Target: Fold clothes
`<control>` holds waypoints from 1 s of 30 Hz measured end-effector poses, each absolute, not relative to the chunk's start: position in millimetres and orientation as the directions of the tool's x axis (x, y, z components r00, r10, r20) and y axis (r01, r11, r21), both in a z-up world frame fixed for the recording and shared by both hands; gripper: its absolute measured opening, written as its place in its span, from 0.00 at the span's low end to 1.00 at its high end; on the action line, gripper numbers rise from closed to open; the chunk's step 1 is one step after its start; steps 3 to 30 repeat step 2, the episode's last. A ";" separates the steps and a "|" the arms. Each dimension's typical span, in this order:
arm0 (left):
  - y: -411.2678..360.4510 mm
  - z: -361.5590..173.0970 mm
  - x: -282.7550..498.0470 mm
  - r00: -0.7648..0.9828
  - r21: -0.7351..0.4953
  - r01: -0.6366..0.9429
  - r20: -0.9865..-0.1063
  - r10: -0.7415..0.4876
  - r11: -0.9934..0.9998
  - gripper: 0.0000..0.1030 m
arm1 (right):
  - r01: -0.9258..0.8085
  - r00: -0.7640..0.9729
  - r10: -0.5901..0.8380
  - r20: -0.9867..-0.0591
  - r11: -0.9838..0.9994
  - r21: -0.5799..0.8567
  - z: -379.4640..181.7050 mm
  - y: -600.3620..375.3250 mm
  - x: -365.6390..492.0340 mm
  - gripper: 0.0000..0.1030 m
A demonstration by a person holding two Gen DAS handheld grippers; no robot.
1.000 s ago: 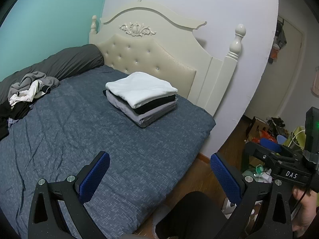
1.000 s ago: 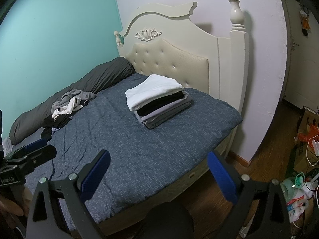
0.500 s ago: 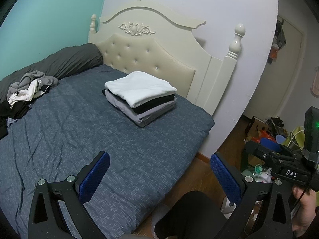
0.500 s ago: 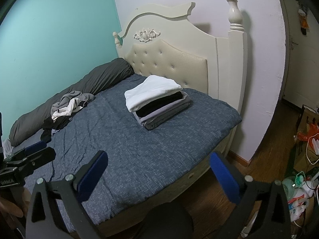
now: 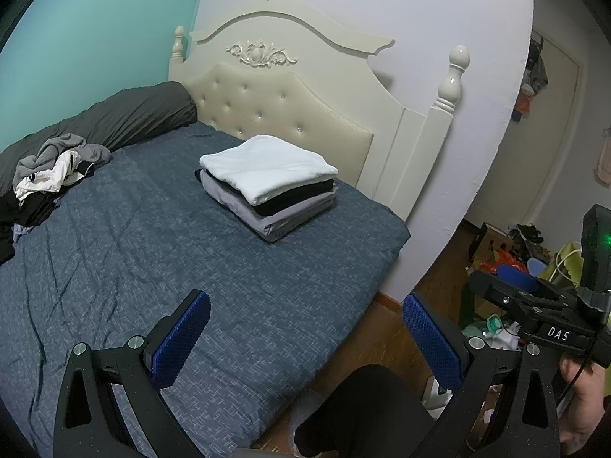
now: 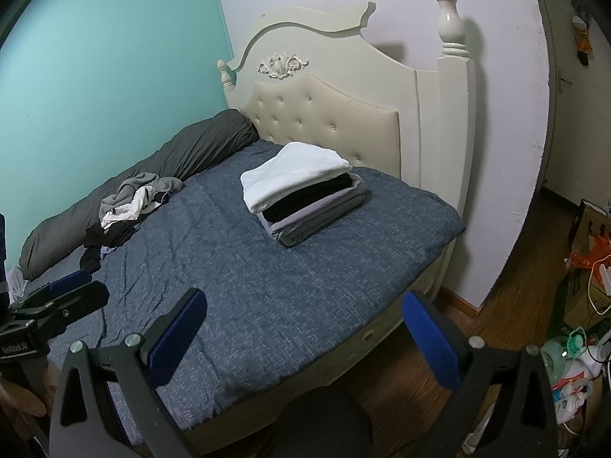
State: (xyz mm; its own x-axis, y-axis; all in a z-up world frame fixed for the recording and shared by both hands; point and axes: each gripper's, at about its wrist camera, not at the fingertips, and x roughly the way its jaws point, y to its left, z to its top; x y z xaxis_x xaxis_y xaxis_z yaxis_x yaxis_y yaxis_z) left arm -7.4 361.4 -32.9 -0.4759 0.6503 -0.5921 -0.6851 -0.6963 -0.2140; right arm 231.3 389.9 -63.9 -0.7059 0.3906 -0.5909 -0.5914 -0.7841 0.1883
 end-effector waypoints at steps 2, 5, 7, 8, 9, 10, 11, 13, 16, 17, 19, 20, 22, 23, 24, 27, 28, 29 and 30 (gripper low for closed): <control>361.5 -32.7 -7.8 -0.476 -0.214 -0.685 -0.592 0.651 -0.696 1.00 | -0.591 -0.706 0.390 -0.591 -0.784 0.190 -64.0 390.2 231.6 1.00; 361.5 -32.7 -7.8 -0.476 -0.214 -0.685 -0.592 0.651 -0.696 1.00 | -0.591 -0.706 0.390 -0.591 -0.784 0.190 -64.0 390.2 231.6 1.00; 361.5 -32.7 -7.8 -0.476 -0.214 -0.685 -0.592 0.651 -0.696 1.00 | -0.591 -0.706 0.390 -0.591 -0.784 0.190 -64.0 390.2 231.6 1.00; 361.5 -32.7 -7.8 -0.476 -0.214 -0.685 -0.592 0.651 -0.696 1.00 | -0.591 -0.706 0.390 -0.591 -0.784 0.190 -64.0 390.2 231.6 1.00; 361.5 -32.7 -7.8 -0.476 -0.214 -0.685 -0.592 0.651 -0.696 1.00 | -0.591 -0.706 0.390 -0.591 -0.784 0.190 -64.0 390.2 231.6 1.00; 361.5 -32.7 -7.8 -0.476 -0.214 -0.685 -0.592 0.651 -0.696 1.00 | -0.591 -0.706 0.390 -0.591 -0.784 0.190 -64.0 390.2 231.6 1.00; 361.5 -32.7 -7.8 -0.476 -0.214 -0.685 -0.592 0.651 -0.696 1.00 | -0.591 -0.706 0.390 -0.591 -0.784 0.190 -64.0 390.2 231.6 1.00; 361.5 -32.7 -7.8 -0.476 -0.214 -0.685 -0.592 0.651 -0.696 1.00 | -0.591 -0.706 0.390 -0.591 -0.784 0.190 -64.0 390.2 231.6 1.00; 361.5 -32.7 -7.8 -0.476 -0.214 -0.685 -0.592 0.651 -0.696 1.00 | -0.591 -0.706 0.390 -0.591 -0.784 0.190 -64.0 390.2 231.6 1.00; 361.5 -32.7 -7.8 -0.476 -0.214 -0.685 -0.592 0.651 -0.696 1.00 | -0.591 -0.706 0.390 -0.591 -0.784 0.190 -64.0 390.2 231.6 1.00; 361.5 -32.7 -7.8 -0.476 -0.214 -0.685 -0.592 0.651 -0.696 1.00 | -0.591 -0.706 0.390 -0.591 -0.784 0.190 -64.0 390.2 231.6 1.00; 361.5 -32.7 -7.8 -0.476 -0.214 -0.685 -0.592 0.651 -0.696 1.00 | -0.591 -0.706 0.390 -0.591 -0.784 0.190 -64.0 390.2 231.6 1.00; 361.5 -32.7 -7.8 -0.476 -0.214 -0.685 -0.592 0.651 -0.696 1.00 | -0.591 -0.706 0.390 -0.591 -0.784 0.190 -64.0 390.2 231.6 1.00; 361.5 -32.7 -7.8 -0.476 -0.214 -0.685 -0.592 0.651 -0.696 1.00 | -0.591 -0.706 0.390 -0.591 -0.784 0.190 -64.0 390.2 231.6 1.00; 361.5 -32.7 -7.8 -0.476 -0.214 -0.685 -0.592 0.651 -0.696 1.00 | -0.591 -0.706 0.390 -0.591 -0.784 0.190 -64.0 390.2 231.6 1.00; 361.5 -32.7 -7.8 -0.476 -0.214 -0.685 -0.592 0.651 -0.696 1.00 | -0.591 -0.706 0.390 -0.591 -0.784 0.190 -64.0 390.2 231.6 1.00; 361.5 -32.7 -7.8 -0.476 -0.214 -0.685 -0.592 0.651 -0.696 1.00 | -0.591 -0.706 0.390 -0.591 -0.784 0.190 -64.0 390.2 231.6 1.00; 361.5 -32.7 -7.8 -0.476 -0.214 -0.685 -0.592 0.651 -0.696 1.00 | -0.591 -0.706 0.390 -0.591 -0.784 0.190 -64.0 390.2 231.6 1.00; 361.5 -32.7 -7.8 -0.476 -0.214 -0.685 -0.592 0.651 -0.696 1.00 | -0.591 -0.706 0.390 -0.591 -0.784 0.190 -64.0 390.2 231.6 1.00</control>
